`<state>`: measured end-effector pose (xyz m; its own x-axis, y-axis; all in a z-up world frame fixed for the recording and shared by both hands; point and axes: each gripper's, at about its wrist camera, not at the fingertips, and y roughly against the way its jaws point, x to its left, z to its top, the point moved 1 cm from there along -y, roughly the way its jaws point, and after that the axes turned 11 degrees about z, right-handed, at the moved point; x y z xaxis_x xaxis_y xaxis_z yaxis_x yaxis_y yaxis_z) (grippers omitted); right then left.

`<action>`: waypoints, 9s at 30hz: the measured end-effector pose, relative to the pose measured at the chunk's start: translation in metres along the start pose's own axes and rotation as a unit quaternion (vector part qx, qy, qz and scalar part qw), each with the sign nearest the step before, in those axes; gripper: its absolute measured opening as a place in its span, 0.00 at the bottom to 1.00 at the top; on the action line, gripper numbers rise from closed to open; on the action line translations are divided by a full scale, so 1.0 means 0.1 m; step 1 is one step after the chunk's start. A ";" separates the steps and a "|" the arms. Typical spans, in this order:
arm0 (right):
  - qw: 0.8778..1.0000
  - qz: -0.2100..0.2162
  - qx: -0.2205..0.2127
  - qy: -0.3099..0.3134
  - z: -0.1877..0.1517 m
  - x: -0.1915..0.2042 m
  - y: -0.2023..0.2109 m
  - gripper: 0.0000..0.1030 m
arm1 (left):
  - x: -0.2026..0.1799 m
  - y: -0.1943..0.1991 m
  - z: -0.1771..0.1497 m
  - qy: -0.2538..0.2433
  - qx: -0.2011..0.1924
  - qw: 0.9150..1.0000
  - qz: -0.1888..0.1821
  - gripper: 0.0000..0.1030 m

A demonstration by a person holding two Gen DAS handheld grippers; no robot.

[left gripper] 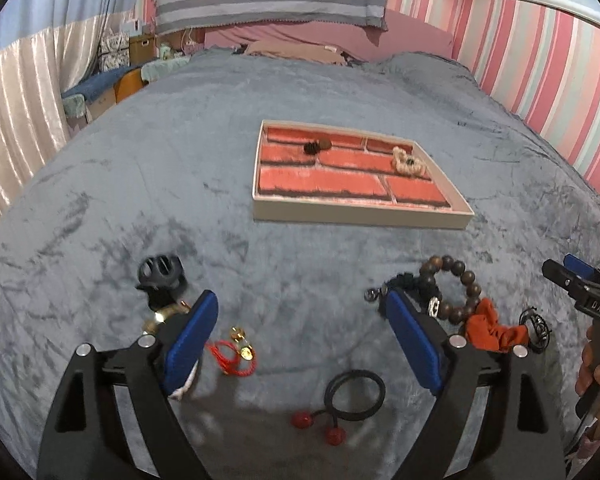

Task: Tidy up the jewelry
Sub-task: 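Withdraw both tools from the tray back toward the remaining jewelry, then grasp the black braided cord bracelet with the right tool while the left tool grasps the black beaded bracelet, then carry both bracelets into the tray and open both tools to release, then withdraw both tools and move toward the watch and wooden bead bracelet, then grasp the white-strap watch with the left tool while the right tool grasps the wooden bead bracelet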

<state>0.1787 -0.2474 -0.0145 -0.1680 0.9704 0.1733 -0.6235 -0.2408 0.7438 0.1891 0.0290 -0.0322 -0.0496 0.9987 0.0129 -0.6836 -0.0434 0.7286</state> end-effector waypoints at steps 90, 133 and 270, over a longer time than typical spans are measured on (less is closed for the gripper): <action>1.000 -0.015 0.021 0.017 0.54 -0.41 -0.76 0.14 | -0.54 -1.03 0.66 -0.057 0.040 0.997 -0.039 0.19; 0.992 -0.011 0.100 0.074 1.59 -0.07 -2.38 0.78 | -0.24 -2.40 1.67 -0.054 0.100 0.993 0.042 0.53; 0.997 -0.001 0.066 0.036 -0.02 0.38 -0.92 0.19 | 1.18 -0.37 -0.46 0.001 0.035 0.997 0.075 0.05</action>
<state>0.2278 -0.1888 -0.0774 -0.2238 0.9660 0.1296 -0.5181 -0.2305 0.8237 0.1754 0.1475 -0.0894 -0.1494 0.9809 0.1245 -0.6154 -0.1908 0.7648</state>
